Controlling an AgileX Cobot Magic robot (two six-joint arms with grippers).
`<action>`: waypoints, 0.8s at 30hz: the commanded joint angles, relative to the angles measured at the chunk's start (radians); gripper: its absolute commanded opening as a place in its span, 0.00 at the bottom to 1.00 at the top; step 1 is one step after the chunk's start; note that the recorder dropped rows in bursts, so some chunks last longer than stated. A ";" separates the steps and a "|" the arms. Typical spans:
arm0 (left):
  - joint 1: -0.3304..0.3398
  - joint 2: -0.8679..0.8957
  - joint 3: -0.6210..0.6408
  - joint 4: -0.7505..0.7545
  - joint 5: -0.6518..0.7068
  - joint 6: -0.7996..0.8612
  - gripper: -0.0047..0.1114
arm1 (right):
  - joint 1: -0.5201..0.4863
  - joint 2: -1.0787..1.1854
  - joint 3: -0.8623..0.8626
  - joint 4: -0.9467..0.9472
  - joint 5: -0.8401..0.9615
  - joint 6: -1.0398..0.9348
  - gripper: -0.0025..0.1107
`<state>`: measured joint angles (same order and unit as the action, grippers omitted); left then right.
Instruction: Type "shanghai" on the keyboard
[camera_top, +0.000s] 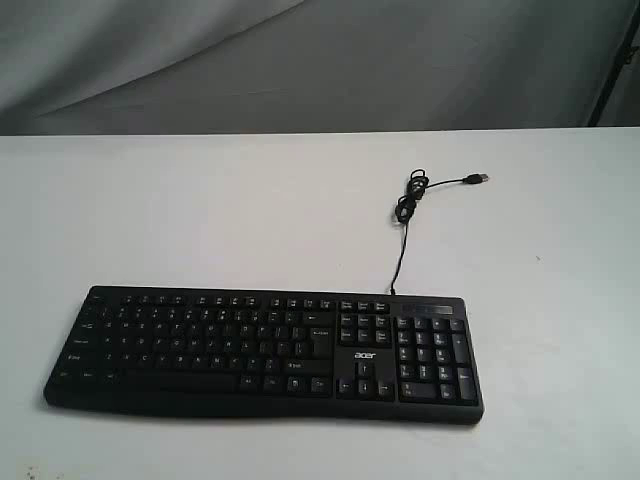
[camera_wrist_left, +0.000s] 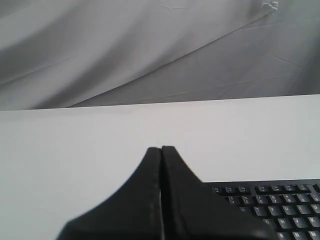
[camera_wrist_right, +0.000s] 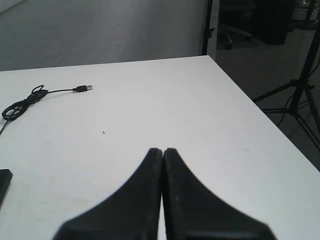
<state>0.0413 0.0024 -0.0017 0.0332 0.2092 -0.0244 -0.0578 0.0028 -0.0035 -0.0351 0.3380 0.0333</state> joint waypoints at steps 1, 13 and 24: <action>-0.006 -0.002 0.002 -0.005 -0.011 -0.002 0.04 | -0.002 -0.003 0.004 -0.006 0.000 0.003 0.02; -0.006 -0.002 0.002 -0.005 -0.011 -0.002 0.04 | -0.002 -0.003 0.004 -0.006 0.000 0.005 0.02; -0.006 -0.002 0.002 -0.005 -0.011 -0.002 0.04 | -0.002 -0.003 0.004 -0.065 -0.116 -0.026 0.02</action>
<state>0.0413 0.0024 -0.0017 0.0332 0.2092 -0.0244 -0.0578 0.0028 -0.0035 -0.0483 0.3262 0.0255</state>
